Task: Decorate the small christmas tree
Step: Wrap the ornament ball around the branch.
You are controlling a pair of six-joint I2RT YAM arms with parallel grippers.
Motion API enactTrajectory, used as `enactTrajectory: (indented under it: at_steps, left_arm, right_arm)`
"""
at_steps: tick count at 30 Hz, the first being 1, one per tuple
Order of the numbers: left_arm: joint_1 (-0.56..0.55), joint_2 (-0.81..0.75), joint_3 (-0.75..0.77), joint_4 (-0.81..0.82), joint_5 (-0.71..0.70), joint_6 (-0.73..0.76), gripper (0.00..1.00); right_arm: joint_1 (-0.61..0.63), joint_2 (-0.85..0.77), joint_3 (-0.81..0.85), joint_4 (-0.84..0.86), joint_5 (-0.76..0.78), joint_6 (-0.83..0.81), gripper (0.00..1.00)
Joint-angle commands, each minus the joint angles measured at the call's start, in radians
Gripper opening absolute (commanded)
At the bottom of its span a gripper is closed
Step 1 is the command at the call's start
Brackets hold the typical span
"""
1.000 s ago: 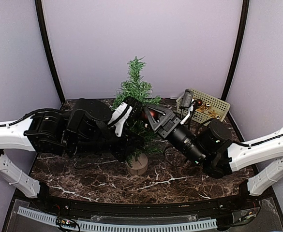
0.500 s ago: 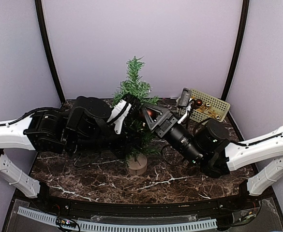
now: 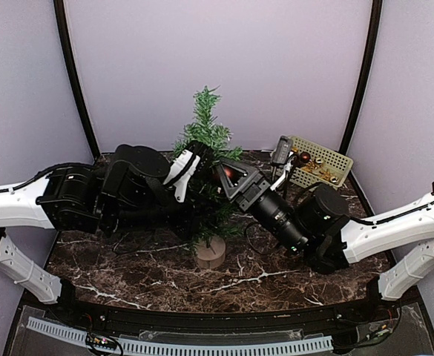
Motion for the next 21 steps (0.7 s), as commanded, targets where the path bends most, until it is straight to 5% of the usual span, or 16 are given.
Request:
enactTrajectory:
  at_steps: [1,21]
  left_arm:
    - [0.004,-0.028,0.005,0.003,0.014,0.006,0.0]
    - [0.021,-0.062,-0.03,0.009,0.054,-0.009,0.0]
  right_arm:
    - [0.01,0.003,0.006,0.058,0.014,-0.017,0.53]
    - [0.01,0.022,0.008,0.07,0.044,-0.048,0.53]
